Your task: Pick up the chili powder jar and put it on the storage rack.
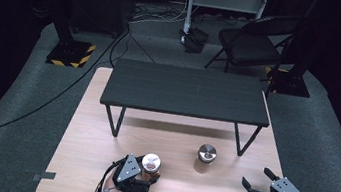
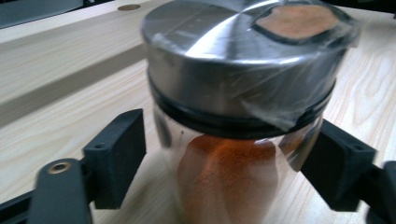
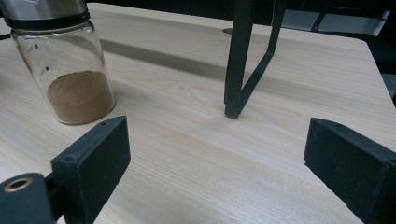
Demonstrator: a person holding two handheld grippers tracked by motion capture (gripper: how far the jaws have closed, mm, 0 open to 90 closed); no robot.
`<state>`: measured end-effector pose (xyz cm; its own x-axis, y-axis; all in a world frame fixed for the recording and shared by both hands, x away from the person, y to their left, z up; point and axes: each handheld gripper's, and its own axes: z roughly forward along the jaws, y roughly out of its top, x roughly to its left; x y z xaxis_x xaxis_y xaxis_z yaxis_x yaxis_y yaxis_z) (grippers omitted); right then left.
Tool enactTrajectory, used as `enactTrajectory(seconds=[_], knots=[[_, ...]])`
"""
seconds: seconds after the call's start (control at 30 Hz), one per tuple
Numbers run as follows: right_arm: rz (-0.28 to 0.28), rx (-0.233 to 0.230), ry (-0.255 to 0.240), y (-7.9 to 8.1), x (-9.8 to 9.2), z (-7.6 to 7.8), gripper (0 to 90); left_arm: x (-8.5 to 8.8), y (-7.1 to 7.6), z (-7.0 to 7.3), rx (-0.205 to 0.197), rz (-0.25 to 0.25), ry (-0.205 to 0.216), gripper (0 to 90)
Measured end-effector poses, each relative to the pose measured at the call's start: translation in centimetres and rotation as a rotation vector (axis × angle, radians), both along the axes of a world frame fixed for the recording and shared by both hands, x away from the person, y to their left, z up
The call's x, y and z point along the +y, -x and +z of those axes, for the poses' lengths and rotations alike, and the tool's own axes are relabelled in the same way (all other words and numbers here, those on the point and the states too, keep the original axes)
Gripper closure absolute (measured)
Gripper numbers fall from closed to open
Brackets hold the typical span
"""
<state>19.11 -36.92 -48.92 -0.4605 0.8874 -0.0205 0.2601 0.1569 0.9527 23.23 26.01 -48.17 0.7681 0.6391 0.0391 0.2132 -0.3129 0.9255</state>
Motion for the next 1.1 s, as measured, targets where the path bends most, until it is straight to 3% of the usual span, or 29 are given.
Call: enactTrajectory(seconds=[0.07,0.2,0.73,1.1], knots=[[0.000,0.000,0.000,0.0,0.0,0.0,6.3,-0.1,0.0,-0.1,0.002,-0.003,0.009,30.2],[0.001,0.000,0.002,0.0,0.0,0.0,6.3,0.1,-0.2,-0.1,0.017,-0.001,0.028,31.0],[0.002,0.000,0.003,0.0,0.0,0.0,6.4,0.0,0.1,0.2,0.016,0.008,0.033,31.2],[0.002,0.001,0.003,0.0,0.0,0.0,6.4,0.2,0.2,2.3,-0.010,0.023,0.067,31.2]])
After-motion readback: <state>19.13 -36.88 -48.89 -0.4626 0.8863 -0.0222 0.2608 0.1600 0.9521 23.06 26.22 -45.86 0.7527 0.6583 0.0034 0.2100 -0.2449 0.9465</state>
